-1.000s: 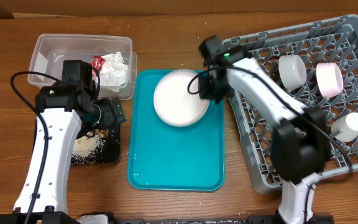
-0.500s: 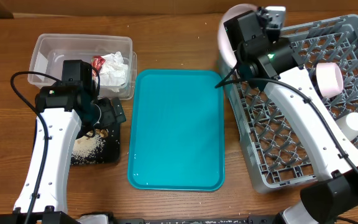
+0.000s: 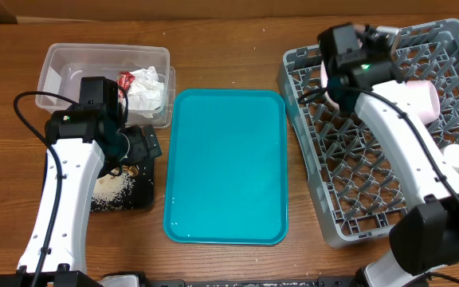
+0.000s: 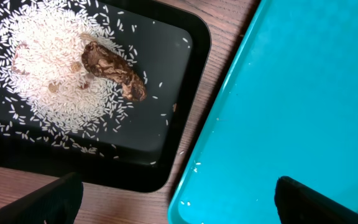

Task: Sort waste into correct bins and load items into the dishwasher
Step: 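Lift the white plate and carry it into the rack's back area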

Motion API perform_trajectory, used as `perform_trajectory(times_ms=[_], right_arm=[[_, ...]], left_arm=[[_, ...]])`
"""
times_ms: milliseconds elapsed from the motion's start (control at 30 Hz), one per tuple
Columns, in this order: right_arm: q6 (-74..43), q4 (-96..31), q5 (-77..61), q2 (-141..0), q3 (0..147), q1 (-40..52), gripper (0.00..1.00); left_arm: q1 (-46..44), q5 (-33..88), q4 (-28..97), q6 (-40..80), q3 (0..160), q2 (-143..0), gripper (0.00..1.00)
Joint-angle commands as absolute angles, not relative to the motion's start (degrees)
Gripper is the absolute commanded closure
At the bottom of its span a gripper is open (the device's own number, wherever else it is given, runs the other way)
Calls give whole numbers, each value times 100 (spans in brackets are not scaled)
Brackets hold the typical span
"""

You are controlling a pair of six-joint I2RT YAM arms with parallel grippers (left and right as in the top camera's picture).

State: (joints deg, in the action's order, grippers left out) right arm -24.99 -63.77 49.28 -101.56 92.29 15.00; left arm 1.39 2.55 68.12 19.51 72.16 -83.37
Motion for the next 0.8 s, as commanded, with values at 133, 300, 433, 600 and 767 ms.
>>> perform_trajectory(times_ms=[133,300,433,600,767], right_arm=[[-3028,-6335,4379,-10182,8943,1509,96],[-3026,-6375,4121,-10182,8943,1509,96],[-3024,-6381,3498,-10182,8943,1509,21],[-3024,-6440,3240,-10182,8941,1503,20],[-3028,-6626,2810,-10182,8943,1503,19]], left_arm=[[148,255,6807,1944,7323,-8243,0],[148,255,6807,1946,7323,-8243,0],[148,255,6807,1946,7323,-8243,0],[148,255,6807,1946,7323,-8243,0],[148,255,6807,1946,7323,-8243,0]])
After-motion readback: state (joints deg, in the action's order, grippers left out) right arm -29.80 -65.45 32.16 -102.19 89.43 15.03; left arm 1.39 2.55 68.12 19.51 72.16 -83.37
